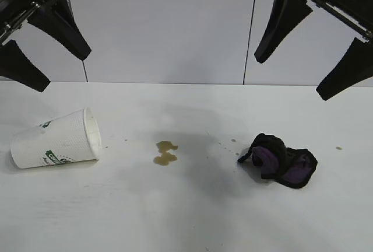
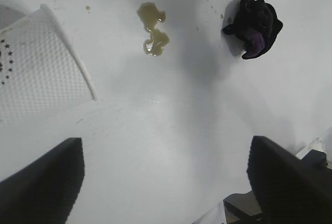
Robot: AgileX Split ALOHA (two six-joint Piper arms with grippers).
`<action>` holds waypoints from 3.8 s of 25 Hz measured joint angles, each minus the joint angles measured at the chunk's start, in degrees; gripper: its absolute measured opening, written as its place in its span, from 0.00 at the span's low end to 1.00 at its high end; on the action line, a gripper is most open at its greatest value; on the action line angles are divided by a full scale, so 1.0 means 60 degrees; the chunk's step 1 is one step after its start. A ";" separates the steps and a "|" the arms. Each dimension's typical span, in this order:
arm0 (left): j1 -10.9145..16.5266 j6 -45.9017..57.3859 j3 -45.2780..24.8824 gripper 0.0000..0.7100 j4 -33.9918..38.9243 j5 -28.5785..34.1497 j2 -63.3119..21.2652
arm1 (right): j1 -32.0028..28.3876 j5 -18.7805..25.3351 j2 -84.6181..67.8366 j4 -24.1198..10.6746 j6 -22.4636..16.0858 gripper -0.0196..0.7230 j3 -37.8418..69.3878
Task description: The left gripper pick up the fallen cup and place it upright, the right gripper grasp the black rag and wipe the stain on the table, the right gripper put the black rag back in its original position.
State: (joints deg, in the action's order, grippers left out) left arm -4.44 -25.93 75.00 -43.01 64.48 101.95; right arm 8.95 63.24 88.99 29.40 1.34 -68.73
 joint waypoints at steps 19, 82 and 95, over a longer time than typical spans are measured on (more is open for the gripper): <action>0.0000 0.0000 0.0000 0.87 -0.0024 -0.1813 0.0000 | 0.0000 -0.0008 0.0000 0.0000 0.0008 0.85 0.0000; -0.3600 -0.4470 0.1393 0.87 0.8324 -0.1484 0.1859 | 0.0000 -0.0222 0.0000 0.0000 0.0385 0.85 0.0000; -0.3600 -0.4320 0.1291 0.87 0.8865 -0.2310 0.3008 | 0.0000 -0.0229 0.0000 0.0000 0.0466 0.85 0.0000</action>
State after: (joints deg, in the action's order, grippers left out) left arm -26.04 -51.84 82.74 10.18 50.62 120.00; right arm 8.95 61.87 88.99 29.40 4.14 -68.73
